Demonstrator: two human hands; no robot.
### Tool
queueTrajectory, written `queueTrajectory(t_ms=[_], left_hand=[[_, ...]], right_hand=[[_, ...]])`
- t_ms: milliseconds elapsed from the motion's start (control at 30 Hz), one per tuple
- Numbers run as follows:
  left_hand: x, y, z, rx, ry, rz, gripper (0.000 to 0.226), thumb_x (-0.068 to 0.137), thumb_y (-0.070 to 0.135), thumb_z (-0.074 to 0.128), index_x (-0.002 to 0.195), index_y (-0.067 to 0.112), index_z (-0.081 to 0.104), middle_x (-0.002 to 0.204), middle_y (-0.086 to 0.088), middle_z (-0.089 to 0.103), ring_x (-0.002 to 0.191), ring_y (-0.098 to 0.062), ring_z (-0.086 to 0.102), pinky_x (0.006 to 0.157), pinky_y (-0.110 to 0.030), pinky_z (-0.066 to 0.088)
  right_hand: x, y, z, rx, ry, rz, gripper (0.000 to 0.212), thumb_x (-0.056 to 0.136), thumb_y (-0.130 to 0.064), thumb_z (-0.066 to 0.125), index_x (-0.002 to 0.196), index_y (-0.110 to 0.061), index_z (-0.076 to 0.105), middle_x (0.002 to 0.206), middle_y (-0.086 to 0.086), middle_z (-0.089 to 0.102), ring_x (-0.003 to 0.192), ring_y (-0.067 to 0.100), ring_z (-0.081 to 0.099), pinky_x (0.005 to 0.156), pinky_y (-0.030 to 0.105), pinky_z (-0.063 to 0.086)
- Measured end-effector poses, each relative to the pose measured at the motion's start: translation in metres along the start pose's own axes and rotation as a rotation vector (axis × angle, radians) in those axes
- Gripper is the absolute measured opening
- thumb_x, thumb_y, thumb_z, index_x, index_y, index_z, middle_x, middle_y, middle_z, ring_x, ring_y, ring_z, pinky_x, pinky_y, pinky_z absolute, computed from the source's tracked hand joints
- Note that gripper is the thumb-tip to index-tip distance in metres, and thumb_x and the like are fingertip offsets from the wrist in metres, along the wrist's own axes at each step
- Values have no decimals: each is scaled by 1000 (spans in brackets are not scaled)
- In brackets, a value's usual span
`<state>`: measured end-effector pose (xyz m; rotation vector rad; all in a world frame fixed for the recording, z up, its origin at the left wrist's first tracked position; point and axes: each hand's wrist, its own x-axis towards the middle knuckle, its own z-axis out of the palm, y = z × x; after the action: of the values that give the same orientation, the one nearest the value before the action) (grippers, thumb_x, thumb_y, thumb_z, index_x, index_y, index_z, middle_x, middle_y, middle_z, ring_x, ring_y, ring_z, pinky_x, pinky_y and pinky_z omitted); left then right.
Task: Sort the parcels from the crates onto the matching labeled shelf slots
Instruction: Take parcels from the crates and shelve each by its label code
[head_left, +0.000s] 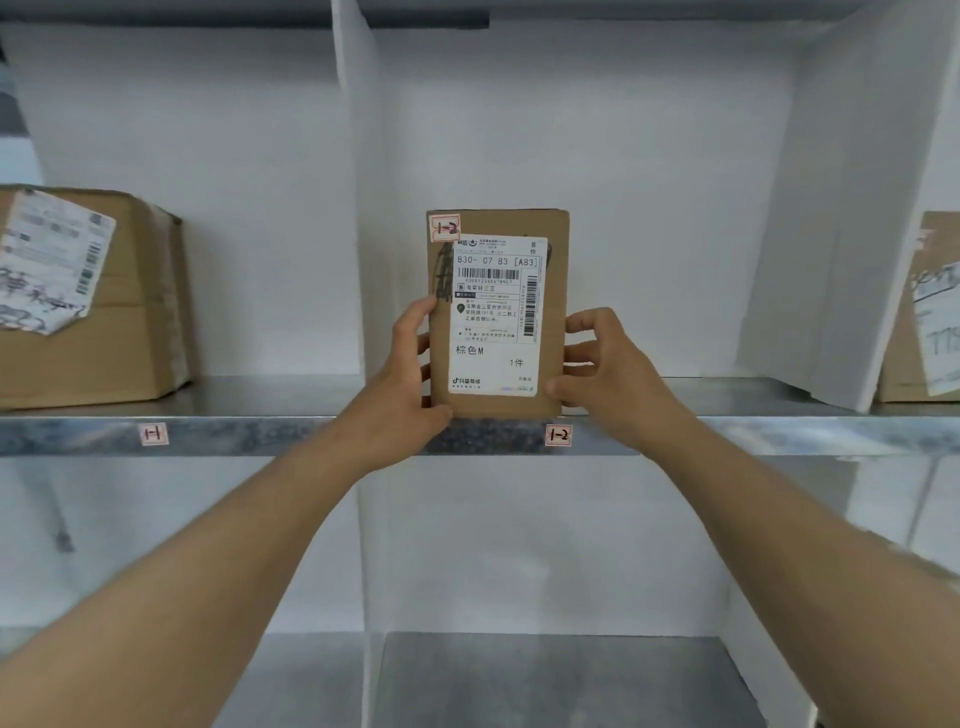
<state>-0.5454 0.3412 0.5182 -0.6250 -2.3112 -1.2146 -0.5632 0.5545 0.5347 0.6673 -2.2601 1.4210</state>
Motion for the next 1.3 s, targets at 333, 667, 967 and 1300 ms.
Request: queueTrajectory(t_ms=[333, 667, 967, 1300], left_hand=[[34, -6, 7, 273, 58, -162, 112, 87, 0, 55, 134, 44, -36, 157, 9, 17, 117, -16, 50, 83, -24, 46], [40, -9, 12, 281, 115, -220, 111, 87, 2, 58, 139, 37, -34, 156, 3, 21, 121, -17, 49, 88, -22, 42], [-61, -12, 25, 465, 416, 32, 46, 90, 27, 53, 135, 25, 46, 131, 7, 50, 118, -9, 45, 92, -24, 38], [-246, -92, 66, 683, 446, -489, 28, 87, 32, 58, 105, 13, 68, 102, -2, 65, 91, -25, 61, 74, -27, 41]], right_hand=[[47, 15, 15, -143, -21, 66, 47, 84, 0, 62, 114, -20, 32, 88, -7, 56, 94, 22, 62, 85, 43, 55], [54, 24, 15, -240, 21, 84, 59, 82, -14, 70, 129, -17, 34, 123, 4, 55, 105, 19, 56, 67, 22, 47], [-26, 24, 58, -499, 368, -428, 19, 85, -19, 62, 103, -14, 60, 103, 2, 58, 92, 20, 57, 64, 28, 42], [-161, 90, 216, -430, -170, -549, 20, 60, -14, 79, 74, -12, 66, 70, 4, 60, 58, 23, 59, 46, 26, 47]])
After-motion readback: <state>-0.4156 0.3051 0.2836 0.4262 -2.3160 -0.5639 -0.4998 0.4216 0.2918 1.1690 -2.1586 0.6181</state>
